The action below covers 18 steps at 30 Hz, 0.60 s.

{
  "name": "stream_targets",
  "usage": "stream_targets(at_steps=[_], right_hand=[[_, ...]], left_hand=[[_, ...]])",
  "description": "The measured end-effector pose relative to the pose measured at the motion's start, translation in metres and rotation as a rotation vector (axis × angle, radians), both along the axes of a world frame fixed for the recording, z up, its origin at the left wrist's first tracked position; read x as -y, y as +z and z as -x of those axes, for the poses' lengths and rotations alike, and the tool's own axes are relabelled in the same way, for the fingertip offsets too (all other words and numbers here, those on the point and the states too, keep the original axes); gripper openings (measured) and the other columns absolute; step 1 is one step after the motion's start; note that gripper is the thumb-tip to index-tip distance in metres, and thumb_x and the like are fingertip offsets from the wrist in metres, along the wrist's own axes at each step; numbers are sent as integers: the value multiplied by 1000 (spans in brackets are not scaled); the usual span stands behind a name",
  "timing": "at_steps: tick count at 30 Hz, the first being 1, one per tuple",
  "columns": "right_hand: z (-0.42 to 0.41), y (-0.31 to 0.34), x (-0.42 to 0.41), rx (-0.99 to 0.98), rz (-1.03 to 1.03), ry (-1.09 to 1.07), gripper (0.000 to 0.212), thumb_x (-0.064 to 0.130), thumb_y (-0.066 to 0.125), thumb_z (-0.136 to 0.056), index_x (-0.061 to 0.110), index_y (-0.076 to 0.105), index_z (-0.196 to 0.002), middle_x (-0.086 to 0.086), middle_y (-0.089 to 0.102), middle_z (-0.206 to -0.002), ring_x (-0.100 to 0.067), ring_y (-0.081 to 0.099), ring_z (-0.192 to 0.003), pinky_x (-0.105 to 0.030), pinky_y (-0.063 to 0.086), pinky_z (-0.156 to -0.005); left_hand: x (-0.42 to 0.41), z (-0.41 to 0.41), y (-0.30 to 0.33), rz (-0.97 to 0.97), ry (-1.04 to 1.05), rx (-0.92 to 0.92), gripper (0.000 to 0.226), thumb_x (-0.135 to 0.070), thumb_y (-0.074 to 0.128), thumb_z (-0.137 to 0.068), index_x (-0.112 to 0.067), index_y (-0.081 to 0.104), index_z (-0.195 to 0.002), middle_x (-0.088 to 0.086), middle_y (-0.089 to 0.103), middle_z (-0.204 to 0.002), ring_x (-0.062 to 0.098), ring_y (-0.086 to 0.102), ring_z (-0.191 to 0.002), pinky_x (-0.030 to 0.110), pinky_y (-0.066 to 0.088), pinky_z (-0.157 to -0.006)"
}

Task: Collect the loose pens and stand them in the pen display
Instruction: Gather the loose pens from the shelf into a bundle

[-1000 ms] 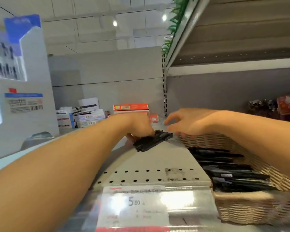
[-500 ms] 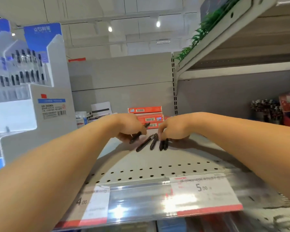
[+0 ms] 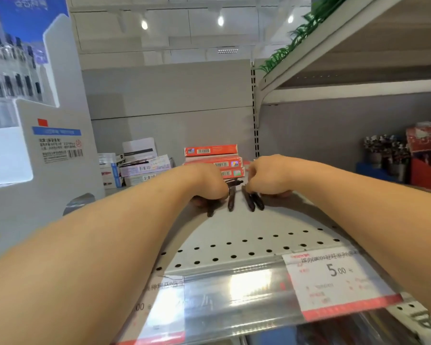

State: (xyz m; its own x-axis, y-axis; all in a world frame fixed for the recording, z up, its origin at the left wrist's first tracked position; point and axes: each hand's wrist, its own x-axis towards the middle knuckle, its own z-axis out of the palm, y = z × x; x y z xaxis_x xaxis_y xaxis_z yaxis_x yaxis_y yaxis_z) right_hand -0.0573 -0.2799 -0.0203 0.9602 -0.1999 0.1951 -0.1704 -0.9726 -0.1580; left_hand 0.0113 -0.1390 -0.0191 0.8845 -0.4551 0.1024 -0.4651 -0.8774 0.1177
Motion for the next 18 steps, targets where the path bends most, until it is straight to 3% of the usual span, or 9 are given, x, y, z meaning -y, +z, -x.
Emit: stream_targets(at_steps=[2,6,8,12,18], right_hand=[[2,0,0,10,-25,-24,14,39,61,-92,26,60,-87,2,64,-82,-14,60,-66,-22,40,-50],[8,0,-2,5,-49,-58,20,36,62,-87,20,68,-98,-3,67,-82,-19,62,-60,-23,46,-50],[9,0,-2,14,-56,-67,19,33,64,-86,19,68,-98,-5,67,-84,-20,63,-62,-26,53,-55],[14,-1,5,47,-58,-87,19,36,66,-89,17,67,-92,-4,65,-84,-20,61,-69,-28,52,-60],[19,0,11,112,-98,-114,31,34,66,-90,13,56,-69,-6,55,-68,-20,51,-58,-26,36,-50]], left_hand=[[1,2,2,14,-31,68,12,-23,52,-93,-15,61,-91,6,62,-82,19,56,-66,31,53,-66],[7,7,6,143,-52,104,21,-12,44,-91,-8,55,-73,10,60,-65,22,55,-54,24,42,-48],[11,9,2,159,-43,63,25,-17,47,-94,-9,55,-72,8,57,-56,20,50,-44,19,38,-41],[17,10,-5,75,-30,16,26,-34,58,-94,-16,56,-75,4,59,-70,17,55,-61,27,43,-53],[10,11,-1,22,-2,94,20,-31,51,-93,-18,54,-78,4,57,-81,17,53,-73,29,42,-61]])
